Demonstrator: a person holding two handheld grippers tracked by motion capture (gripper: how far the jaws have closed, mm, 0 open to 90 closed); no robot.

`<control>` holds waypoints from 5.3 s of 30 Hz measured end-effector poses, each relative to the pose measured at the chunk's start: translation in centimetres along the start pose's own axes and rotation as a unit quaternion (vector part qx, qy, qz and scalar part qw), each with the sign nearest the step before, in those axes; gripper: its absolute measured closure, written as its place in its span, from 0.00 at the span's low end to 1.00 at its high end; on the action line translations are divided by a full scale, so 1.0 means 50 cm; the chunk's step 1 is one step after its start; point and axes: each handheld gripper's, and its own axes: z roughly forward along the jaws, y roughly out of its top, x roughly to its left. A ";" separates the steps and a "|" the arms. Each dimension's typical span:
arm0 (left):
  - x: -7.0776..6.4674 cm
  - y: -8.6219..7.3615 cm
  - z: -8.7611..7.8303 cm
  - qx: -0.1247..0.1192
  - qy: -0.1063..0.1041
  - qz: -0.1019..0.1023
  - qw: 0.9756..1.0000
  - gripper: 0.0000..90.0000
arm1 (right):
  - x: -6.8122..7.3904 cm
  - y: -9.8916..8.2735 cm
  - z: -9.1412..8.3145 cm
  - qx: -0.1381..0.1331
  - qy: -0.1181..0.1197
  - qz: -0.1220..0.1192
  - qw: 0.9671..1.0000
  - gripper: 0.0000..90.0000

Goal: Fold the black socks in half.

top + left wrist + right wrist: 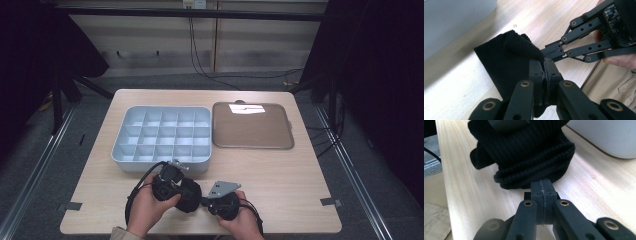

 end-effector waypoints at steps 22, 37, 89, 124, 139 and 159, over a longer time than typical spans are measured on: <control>0.013 -0.003 0.030 0.014 -0.004 -0.009 1.000 0.96 | 0.001 0.000 0.000 0.002 0.002 0.001 1.000 1.00; 0.018 -0.004 0.045 0.015 0.000 -0.016 1.000 0.95 | -0.001 0.000 -0.001 0.002 0.004 0.005 1.000 1.00; 0.015 -0.009 0.058 0.003 0.002 -0.014 1.000 0.85 | -0.037 -0.008 -0.032 -0.005 -0.021 0.034 0.999 0.98; 0.022 0.004 0.001 -0.018 0.001 -0.028 0.999 0.68 | -0.025 -0.007 -0.022 -0.002 -0.002 0.021 1.000 0.98; 0.033 0.003 -0.027 -0.035 0.014 -0.036 0.999 0.63 | -0.025 -0.007 -0.020 0.000 -0.001 0.018 1.000 0.99; 0.086 -0.047 -0.019 -0.030 0.031 -0.098 0.994 0.49 | -0.022 -0.004 -0.016 -0.001 0.003 0.013 1.000 0.99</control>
